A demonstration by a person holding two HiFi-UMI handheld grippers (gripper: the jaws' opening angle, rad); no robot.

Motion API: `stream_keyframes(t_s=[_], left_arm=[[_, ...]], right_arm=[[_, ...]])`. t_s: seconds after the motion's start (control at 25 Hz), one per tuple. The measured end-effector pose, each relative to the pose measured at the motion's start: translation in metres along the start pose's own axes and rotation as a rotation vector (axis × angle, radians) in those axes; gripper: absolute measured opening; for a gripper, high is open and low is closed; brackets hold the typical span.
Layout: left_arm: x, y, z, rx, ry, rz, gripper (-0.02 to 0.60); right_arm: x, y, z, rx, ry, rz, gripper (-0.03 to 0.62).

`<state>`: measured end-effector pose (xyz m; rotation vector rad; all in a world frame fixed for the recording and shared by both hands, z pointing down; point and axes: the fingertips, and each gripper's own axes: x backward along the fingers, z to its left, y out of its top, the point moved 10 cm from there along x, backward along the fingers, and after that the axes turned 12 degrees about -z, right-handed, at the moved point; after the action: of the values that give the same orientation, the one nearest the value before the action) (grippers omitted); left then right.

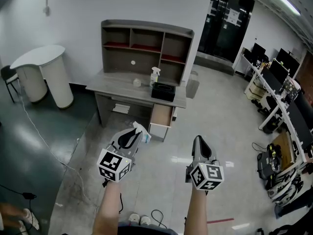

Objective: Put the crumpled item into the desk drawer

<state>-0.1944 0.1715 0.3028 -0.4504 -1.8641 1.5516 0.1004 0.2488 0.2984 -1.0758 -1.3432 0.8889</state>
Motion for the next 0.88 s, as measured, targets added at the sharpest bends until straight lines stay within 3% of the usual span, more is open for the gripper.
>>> stream_keyframes(t_s=[0.52,0.88], left_arm=[[0.013,-0.011,0.04,0.011,0.007,0.003,0.058],[-0.025,-0.041,0.076,0.028,0.022,0.021,0.058]], right_arm=[[-0.012,-0.02,0.019,-0.005,-0.04,0.007,0.009],[-0.064,-0.044,-0.003,-0.002,-0.055,0.015,0.011]])
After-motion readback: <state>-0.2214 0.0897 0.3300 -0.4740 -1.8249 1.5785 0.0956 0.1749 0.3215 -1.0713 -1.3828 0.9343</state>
